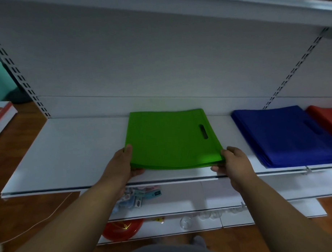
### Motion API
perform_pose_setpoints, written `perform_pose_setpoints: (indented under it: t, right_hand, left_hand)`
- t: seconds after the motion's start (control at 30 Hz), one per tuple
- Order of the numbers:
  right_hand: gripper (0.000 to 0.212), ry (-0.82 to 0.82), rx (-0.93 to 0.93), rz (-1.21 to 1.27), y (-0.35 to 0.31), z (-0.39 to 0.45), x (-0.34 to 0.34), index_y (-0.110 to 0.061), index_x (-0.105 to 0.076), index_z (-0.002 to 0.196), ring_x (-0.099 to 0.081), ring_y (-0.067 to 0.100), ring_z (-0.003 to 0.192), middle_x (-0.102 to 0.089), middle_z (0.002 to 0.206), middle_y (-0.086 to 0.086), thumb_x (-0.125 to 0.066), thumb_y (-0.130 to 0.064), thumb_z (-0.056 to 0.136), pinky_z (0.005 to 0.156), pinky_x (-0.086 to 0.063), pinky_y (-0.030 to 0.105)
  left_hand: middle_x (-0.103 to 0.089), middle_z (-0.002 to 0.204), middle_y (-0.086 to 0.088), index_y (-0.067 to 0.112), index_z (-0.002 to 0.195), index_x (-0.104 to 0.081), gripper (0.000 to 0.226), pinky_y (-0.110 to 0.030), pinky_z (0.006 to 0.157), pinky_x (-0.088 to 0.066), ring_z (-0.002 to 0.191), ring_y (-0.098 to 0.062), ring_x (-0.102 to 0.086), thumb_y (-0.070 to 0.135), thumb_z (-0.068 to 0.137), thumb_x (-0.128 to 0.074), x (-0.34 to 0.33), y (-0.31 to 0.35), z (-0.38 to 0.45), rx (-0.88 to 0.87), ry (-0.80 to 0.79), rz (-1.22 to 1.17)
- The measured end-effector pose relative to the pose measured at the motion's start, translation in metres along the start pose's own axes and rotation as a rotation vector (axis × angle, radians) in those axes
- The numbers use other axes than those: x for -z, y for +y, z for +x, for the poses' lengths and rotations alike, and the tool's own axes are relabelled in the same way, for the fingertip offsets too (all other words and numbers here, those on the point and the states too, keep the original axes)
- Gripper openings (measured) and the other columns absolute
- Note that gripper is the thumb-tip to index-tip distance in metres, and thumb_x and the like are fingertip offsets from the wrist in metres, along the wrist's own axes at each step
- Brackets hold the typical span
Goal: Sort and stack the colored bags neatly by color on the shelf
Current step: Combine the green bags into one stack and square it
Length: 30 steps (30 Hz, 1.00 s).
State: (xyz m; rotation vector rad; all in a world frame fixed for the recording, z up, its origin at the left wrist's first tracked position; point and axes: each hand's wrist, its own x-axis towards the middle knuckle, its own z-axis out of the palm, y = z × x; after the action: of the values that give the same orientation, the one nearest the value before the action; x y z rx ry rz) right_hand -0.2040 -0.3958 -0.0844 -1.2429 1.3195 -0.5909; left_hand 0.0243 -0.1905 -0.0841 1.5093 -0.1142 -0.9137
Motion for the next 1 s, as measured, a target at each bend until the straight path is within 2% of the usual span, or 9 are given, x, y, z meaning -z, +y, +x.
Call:
perform_pose_setpoints:
  t: [0.2,0.33,0.5,0.6,0.67,0.73,0.77,0.87,1.0]
  right_hand:
    - [0.043,-0.315,0.223,-0.427,-0.003,0.002,0.015,-0.024,-0.061,0.117,-0.070,0.015,0.088,-0.073,0.098,-0.005,-0.080,-0.031,0.079,0.081,-0.059,0.038]
    - [0.056,-0.273,0.421,-0.766,-0.007,0.009,0.020,-0.030,-0.055,0.114,-0.065,0.009,0.084,-0.069,0.091,-0.012,-0.085,-0.032,0.067,0.069,-0.052,0.026]
    - [0.067,-0.264,0.617,-0.872,-0.003,0.020,0.027,-0.040,-0.049,0.126,-0.061,0.003,0.081,-0.066,0.092,-0.016,-0.082,-0.040,0.068,0.064,-0.048,0.023]
    - [0.077,-0.353,0.650,-0.833,-0.008,0.025,0.028,-0.044,-0.039,0.132,-0.063,0.004,0.080,-0.067,0.092,-0.014,-0.083,-0.035,0.069,0.064,-0.048,0.017]
    - [0.088,-0.344,0.589,-0.738,-0.008,0.025,0.029,-0.041,-0.033,0.142,-0.064,0.003,0.083,-0.068,0.098,-0.011,-0.084,-0.029,0.072,0.064,-0.046,0.009]
    - [0.110,-0.427,0.273,-0.354,-0.010,0.028,0.028,-0.029,-0.020,0.153,-0.066,0.011,0.098,-0.066,0.118,0.001,-0.089,-0.029,0.068,0.077,-0.052,0.016]
    - [0.111,-0.505,0.115,-0.112,-0.011,0.031,0.027,-0.019,-0.023,0.154,-0.067,0.022,0.106,-0.063,0.126,0.008,-0.090,-0.033,0.066,0.087,-0.055,0.030]
    - [0.051,-0.576,-0.138,0.201,-0.026,0.047,0.016,-0.001,-0.057,0.129,-0.065,0.036,0.111,-0.068,0.119,0.018,-0.065,-0.037,0.093,0.099,-0.049,0.050]
    - [0.022,-0.418,-0.123,0.011,-0.051,0.062,-0.001,0.001,-0.063,0.110,-0.073,0.030,0.086,-0.075,0.094,0.015,-0.060,-0.016,0.097,0.071,-0.059,0.039]
  left_hand:
    - [-0.071,0.109,-0.003,0.025,0.109,-0.067,0.018,-0.043,0.095,-0.053,0.097,-0.024,-0.068,0.018,0.098,-0.054,0.000,0.014,0.005,-0.080,-0.065,0.395]
    - [-0.071,0.109,-0.003,0.018,0.114,-0.068,0.022,-0.040,0.100,-0.048,0.100,-0.024,-0.066,0.017,0.097,-0.053,0.000,0.015,0.012,-0.063,-0.025,0.398]
    - [-0.070,0.105,-0.016,0.013,0.090,-0.068,0.012,-0.040,0.097,-0.047,0.098,-0.032,-0.065,0.008,0.089,-0.057,-0.007,0.014,0.015,-0.031,0.024,0.324]
    - [-0.066,0.107,-0.029,0.005,0.085,-0.065,0.019,-0.053,0.100,-0.045,0.104,-0.046,-0.061,0.015,0.069,-0.063,-0.007,0.019,0.020,0.024,0.084,0.255]
    - [-0.066,0.104,-0.026,0.002,0.087,-0.063,0.008,-0.052,0.091,-0.052,0.098,-0.042,-0.063,0.008,0.083,-0.065,-0.011,0.026,0.018,0.091,0.107,0.203]
    - [-0.066,0.096,-0.021,0.000,0.089,-0.062,0.009,-0.042,0.071,-0.058,0.084,-0.034,-0.063,0.003,0.095,-0.056,-0.013,0.032,0.020,0.171,0.132,0.134]
    - [-0.066,0.093,-0.020,-0.001,0.090,-0.061,0.011,-0.041,0.064,-0.059,0.081,-0.032,-0.063,0.003,0.097,-0.054,-0.014,0.035,0.021,0.197,0.137,0.103]
    - [-0.067,0.094,-0.022,-0.005,0.095,-0.061,0.014,-0.040,0.054,-0.060,0.075,-0.031,-0.067,0.005,0.098,-0.052,-0.014,0.043,0.029,0.215,0.125,0.079]
    - [-0.064,0.106,-0.027,-0.006,0.106,-0.059,0.014,-0.046,0.075,-0.055,0.087,-0.036,-0.064,0.000,0.095,-0.054,-0.022,0.048,0.036,0.143,0.173,0.254]
